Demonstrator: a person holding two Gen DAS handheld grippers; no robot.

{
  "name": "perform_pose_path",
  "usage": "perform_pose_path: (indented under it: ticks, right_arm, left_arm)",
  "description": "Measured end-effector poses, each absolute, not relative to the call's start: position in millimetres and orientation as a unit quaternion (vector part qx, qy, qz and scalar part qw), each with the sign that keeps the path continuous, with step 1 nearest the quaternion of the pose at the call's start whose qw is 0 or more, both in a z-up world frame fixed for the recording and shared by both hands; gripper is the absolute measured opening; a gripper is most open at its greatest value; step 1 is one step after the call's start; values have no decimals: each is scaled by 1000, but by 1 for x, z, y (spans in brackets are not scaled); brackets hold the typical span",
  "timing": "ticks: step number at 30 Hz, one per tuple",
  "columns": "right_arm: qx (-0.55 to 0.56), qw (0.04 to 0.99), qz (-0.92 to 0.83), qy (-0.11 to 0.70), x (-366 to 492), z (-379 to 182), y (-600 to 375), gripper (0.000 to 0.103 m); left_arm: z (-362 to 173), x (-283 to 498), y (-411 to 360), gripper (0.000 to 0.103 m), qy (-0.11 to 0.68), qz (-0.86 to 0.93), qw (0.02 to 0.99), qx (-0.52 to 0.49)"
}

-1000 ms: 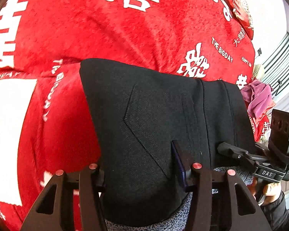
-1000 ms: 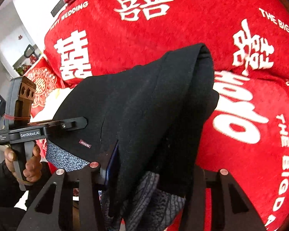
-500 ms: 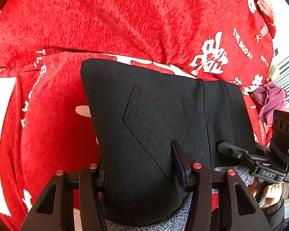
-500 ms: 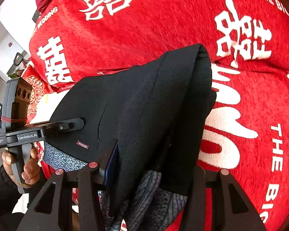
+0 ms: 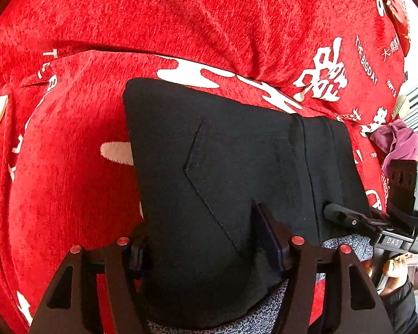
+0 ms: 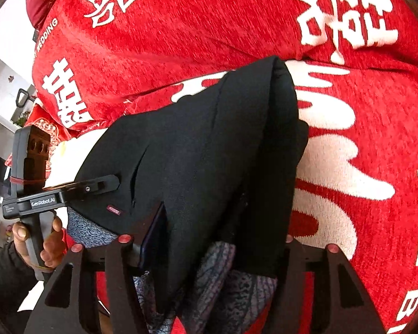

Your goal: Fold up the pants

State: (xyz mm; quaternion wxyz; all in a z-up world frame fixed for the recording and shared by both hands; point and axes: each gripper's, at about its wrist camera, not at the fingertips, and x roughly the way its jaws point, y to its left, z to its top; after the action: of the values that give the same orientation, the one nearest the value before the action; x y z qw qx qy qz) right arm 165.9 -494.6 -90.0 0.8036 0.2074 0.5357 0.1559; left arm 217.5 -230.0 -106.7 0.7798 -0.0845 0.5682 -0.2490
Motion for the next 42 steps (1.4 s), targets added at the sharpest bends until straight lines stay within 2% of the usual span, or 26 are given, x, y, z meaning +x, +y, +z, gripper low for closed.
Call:
perform_pose_path:
  ticks: [4, 7, 10, 15, 18, 21, 23, 27, 30, 31, 32, 34, 36, 42]
  right_arm:
    - [231, 789, 142, 551, 168, -94, -500, 82]
    - [240, 798, 125, 539, 160, -75, -508, 83]
    - [232, 834, 80, 494, 134, -39, -516, 84]
    - [152, 883, 132, 425, 88, 6, -471, 95]
    - [59, 882, 163, 439, 85, -6, -431, 96]
    - [51, 861, 148, 484, 95, -39, -429, 97]
    - [79, 859, 155, 482, 94, -47, -438, 98]
    - [85, 856, 169, 480, 95, -44, -443, 99]
    - [55, 869, 161, 464, 93, -13, -441, 99]
    - [46, 879, 164, 445, 94, 0, -444, 100]
    - [39, 886, 163, 432, 96, 10, -446, 103]
    - [12, 896, 136, 422, 113, 26, -451, 103]
    - [0, 883, 129, 452, 142, 21, -453, 103]
    - [44, 859, 184, 476, 197, -7, -458, 103]
  left_arm:
    - [-105, 220, -220, 69, 580, -249, 769, -99]
    - [-81, 216, -207, 69, 559, -239, 791, -73]
    - [-49, 204, -189, 69, 529, -242, 809, -87]
    - [-37, 170, -215, 69, 516, -300, 798, -81]
    - [-56, 154, -242, 69, 516, -303, 801, -32]
    - [-82, 152, -251, 70, 526, -293, 798, -5]
    - [-82, 148, -254, 70, 512, -297, 806, 6]
    - [-74, 155, -251, 70, 531, -305, 790, -1]
    - [-45, 174, -237, 70, 518, -307, 797, -40]
    - [-37, 184, -236, 80, 513, -296, 805, -41]
    - [-32, 193, -236, 103, 511, -278, 812, -41]
    - [-26, 208, -237, 103, 499, -249, 829, -45]
    - [-30, 225, -248, 103, 512, -237, 824, -39]
    - [-66, 259, -283, 103, 570, -234, 787, -33]
